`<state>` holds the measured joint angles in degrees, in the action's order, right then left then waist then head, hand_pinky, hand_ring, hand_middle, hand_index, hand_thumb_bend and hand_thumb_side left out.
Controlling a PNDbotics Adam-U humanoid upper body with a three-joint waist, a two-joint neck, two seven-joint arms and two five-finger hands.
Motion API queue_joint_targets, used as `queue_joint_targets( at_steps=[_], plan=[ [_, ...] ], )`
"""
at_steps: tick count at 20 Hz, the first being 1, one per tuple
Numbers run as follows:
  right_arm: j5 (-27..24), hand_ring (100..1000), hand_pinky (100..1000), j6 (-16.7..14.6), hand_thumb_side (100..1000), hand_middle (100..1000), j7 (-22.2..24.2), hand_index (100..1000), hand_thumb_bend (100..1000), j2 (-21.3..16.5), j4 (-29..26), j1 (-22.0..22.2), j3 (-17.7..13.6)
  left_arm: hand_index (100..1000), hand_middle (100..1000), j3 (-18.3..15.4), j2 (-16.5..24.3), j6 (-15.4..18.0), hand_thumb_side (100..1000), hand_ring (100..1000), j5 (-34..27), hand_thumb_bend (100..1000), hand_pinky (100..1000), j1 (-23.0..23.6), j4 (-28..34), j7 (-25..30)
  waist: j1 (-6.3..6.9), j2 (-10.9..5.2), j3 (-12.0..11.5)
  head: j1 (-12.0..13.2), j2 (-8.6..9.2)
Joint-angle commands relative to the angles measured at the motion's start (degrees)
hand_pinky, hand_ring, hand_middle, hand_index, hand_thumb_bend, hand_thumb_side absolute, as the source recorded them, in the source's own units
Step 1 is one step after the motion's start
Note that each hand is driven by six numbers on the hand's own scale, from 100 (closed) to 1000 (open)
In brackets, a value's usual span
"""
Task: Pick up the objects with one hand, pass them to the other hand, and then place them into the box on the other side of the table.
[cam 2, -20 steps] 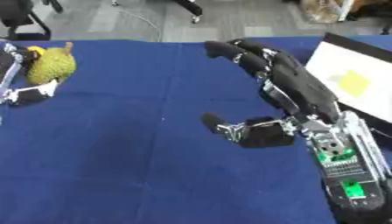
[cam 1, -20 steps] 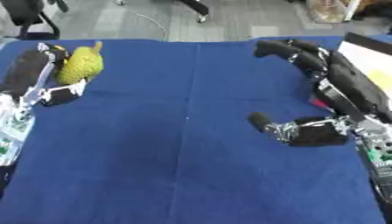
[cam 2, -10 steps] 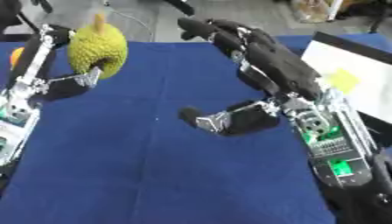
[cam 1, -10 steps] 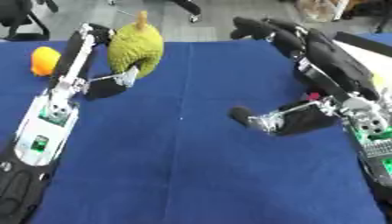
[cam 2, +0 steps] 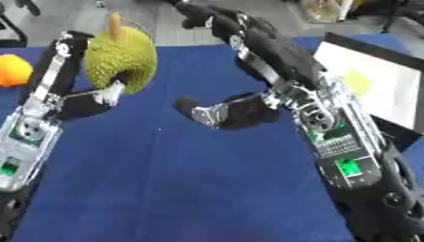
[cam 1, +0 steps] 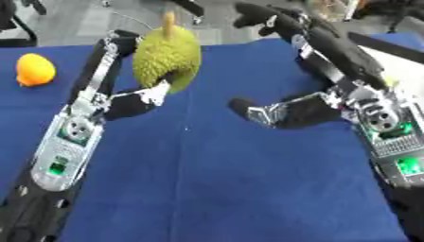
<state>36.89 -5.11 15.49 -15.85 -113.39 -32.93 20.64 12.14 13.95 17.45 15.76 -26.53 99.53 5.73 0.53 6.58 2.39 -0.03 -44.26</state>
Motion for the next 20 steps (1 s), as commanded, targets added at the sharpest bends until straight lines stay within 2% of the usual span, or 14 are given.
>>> queue_joint_targets(
  at_steps=[1, 8, 13, 20],
  plan=[
    [-1.80, 851, 737, 1.92, 411, 790, 1.36, 1000, 369, -0.08, -1.20, -0.69, 0.53, 371, 264, 0.03, -0.25, 0.75, 133, 321, -0.60, 100, 609, -1.38, 2.13, -0.40, -0.53, -0.93, 0.01, -0.67, 0.15],
    [-6.75, 857, 717, 4.86, 422, 781, 5.24, 1000, 337, -0.36, -1.20, -0.70, 1.79, 374, 267, 0.45, -0.70, 1.65, 132, 325, -0.34, 100, 610, -1.84, 3.55, -1.63, -0.48, -0.91, -0.01, -1.44, 0.15],
    [-8.45, 859, 715, 5.32, 424, 778, 6.76, 1000, 327, -0.51, -1.20, -0.93, 1.92, 376, 268, 1.97, -0.70, 2.18, 132, 327, -0.79, 100, 615, -2.78, 3.79, 0.23, -0.47, -0.89, 0.07, -1.60, 0.15],
    [-8.88, 856, 713, 5.47, 423, 775, 6.51, 1000, 321, -0.48, -1.20, -1.18, 1.86, 374, 266, 4.23, -0.27, 2.87, 134, 325, -1.42, 100, 617, -3.17, 3.56, 3.25, -0.35, -0.81, 0.23, -1.80, 0.15]
  ],
)
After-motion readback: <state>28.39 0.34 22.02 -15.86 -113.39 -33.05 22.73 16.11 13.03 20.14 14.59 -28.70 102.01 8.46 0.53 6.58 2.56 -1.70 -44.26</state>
